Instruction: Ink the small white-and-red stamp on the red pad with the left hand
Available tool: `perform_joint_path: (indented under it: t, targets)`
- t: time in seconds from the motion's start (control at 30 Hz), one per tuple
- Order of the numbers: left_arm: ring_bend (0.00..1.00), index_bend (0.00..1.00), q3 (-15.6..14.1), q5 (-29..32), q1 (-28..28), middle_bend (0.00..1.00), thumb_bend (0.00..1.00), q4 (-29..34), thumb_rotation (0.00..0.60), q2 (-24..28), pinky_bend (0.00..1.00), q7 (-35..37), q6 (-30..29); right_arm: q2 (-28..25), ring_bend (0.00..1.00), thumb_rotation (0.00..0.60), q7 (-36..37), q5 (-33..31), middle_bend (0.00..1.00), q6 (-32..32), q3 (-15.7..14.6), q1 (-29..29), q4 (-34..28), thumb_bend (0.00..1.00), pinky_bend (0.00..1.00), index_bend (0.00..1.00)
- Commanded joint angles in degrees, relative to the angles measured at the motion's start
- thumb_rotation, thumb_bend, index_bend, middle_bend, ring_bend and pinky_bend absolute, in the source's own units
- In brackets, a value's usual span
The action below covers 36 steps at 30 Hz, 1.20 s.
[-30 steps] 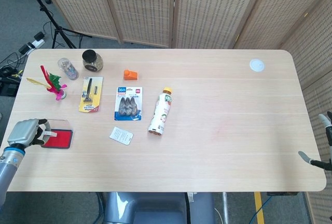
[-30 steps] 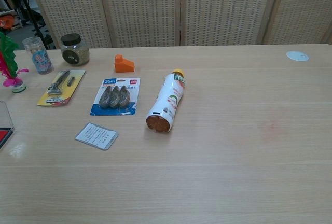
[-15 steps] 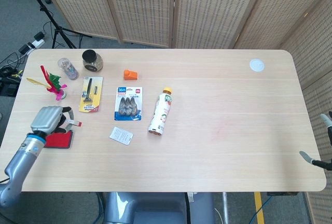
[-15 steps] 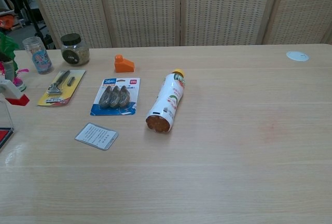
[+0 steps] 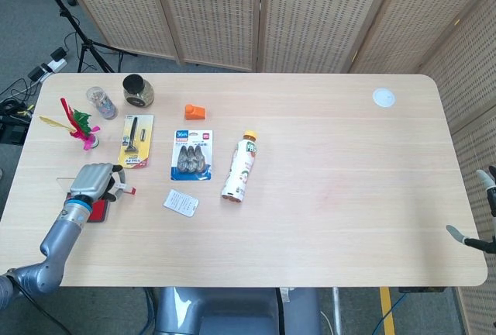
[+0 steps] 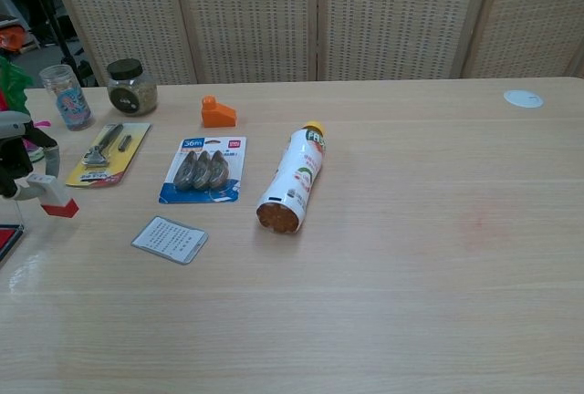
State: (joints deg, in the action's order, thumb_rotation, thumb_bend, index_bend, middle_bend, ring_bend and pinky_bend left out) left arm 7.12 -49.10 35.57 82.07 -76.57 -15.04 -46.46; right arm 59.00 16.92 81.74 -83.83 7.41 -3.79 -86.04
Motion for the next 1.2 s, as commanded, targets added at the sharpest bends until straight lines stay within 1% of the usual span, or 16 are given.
perform_joint_path:
  t: [0.03,0.47,0.87,0.93,1.07,1.2]
  targets:
    - [0.94,0.61,-0.4,0.7,0.2,1.0,0.37,-0.1,0.6,-0.1,0.86,-0.2,0.7,0.0,0.0,0.6,0.0,0.1,0.0,0.1,-0.1,0.0,-0.1,0.0,0.0,0.01]
    - [0.94,0.61,-1.7,1.2,0.6,1.0,0.37,-1.9,0.6,-2.3,0.87,-0.8,0.8,0.0,0.0,0.6,0.1,-0.2,0.0,0.6,-0.1,-0.2,-0.1,0.0,0.0,0.0]
    - [0.94,0.61,-2.3,0.0,0.5,1.0,0.37,-3.1,0.6,-4.4,0.87,-1.2,-0.8,0.0,0.0,0.6,0.1,-0.2,0.0,0.5,-0.1,-0.2,0.0,0.0,0.0,0.01]
    - [0.94,0.59,-2.4,-0.2,0.5,1.0,0.37,-3.0,0.6,-4.4,0.86,-1.2,-1.0,0.0,0.0,0.6,0.2,-0.2,0.0,0.6,-0.1,-0.2,0.0,0.0,0.0,0.01]
    - [0.94,0.51,-2.6,-0.2,0.5,1.0,0.37,-2.7,0.6,-4.1,0.87,-1.4,-0.9,-0.1,0.0,0.6,0.2,-0.2,0.0,0.5,0.0,-0.2,-0.1,0.0,0.0,0.0]
    - [0.94,0.49,-2.7,0.2,0.7,1.0,0.37,-2.4,0.6,-3.9,0.86,-1.7,-0.4,-0.1,0.0,0.6,0.2,-0.3,0.0,0.4,0.0,-0.1,-0.1,0.0,0.0,0.0]
